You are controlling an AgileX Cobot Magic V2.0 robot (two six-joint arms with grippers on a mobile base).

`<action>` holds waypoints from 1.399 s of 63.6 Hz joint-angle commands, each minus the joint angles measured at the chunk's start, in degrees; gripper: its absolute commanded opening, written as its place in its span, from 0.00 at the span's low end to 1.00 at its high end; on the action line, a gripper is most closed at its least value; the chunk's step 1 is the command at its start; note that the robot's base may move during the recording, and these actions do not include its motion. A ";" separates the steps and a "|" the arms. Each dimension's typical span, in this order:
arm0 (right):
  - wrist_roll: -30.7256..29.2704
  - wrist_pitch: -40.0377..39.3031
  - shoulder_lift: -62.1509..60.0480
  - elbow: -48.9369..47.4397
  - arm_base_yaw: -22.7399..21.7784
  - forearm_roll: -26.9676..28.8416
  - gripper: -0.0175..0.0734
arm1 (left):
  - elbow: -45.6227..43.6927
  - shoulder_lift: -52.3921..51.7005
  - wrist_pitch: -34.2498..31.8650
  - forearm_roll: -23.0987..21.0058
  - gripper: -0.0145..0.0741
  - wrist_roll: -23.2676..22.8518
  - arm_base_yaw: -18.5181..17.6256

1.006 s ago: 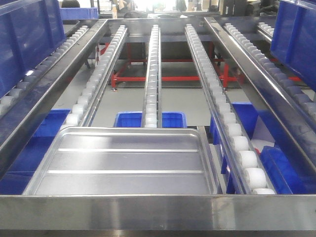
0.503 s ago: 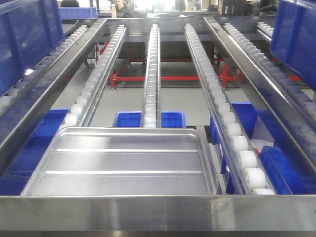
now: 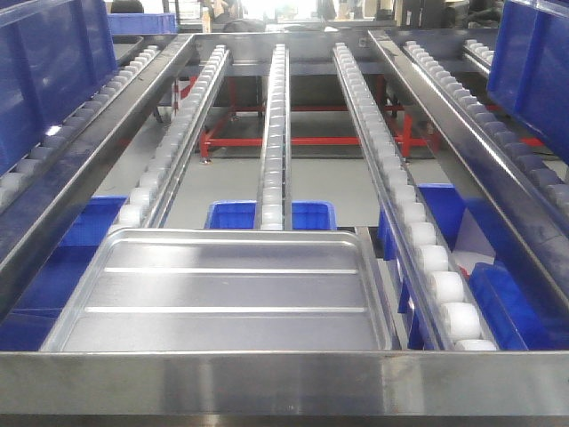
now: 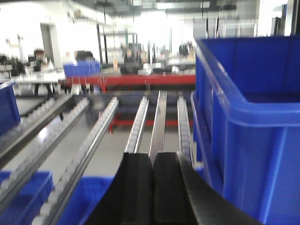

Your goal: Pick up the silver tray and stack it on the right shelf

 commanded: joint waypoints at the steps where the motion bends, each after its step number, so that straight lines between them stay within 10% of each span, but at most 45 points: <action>1: -0.50 -1.96 4.36 -3.69 0.99 0.35 0.26 | -4.03 5.19 -0.17 -0.35 0.05 3.58 0.19; 15: -0.50 0.50 11.17 -6.24 6.68 0.41 0.44 | -6.39 12.10 4.41 -6.54 0.09 7.38 -0.49; 29: -0.50 0.49 17.52 -6.35 13.57 3.80 0.73 | -6.66 16.48 10.28 -6.97 0.55 7.42 -5.97; 44: -0.50 7.54 30.76 -14.21 24.00 11.72 0.74 | -10.58 25.08 13.27 -3.86 0.57 7.42 -29.74; 51: -0.50 6.19 36.08 -16.22 27.13 12.68 0.74 | -11.12 29.53 14.79 0.40 0.57 6.76 -35.48; 89: 10.76 26.96 66.47 -32.73 27.50 9.90 0.73 | -20.22 54.46 25.88 5.47 0.57 -17.65 -28.91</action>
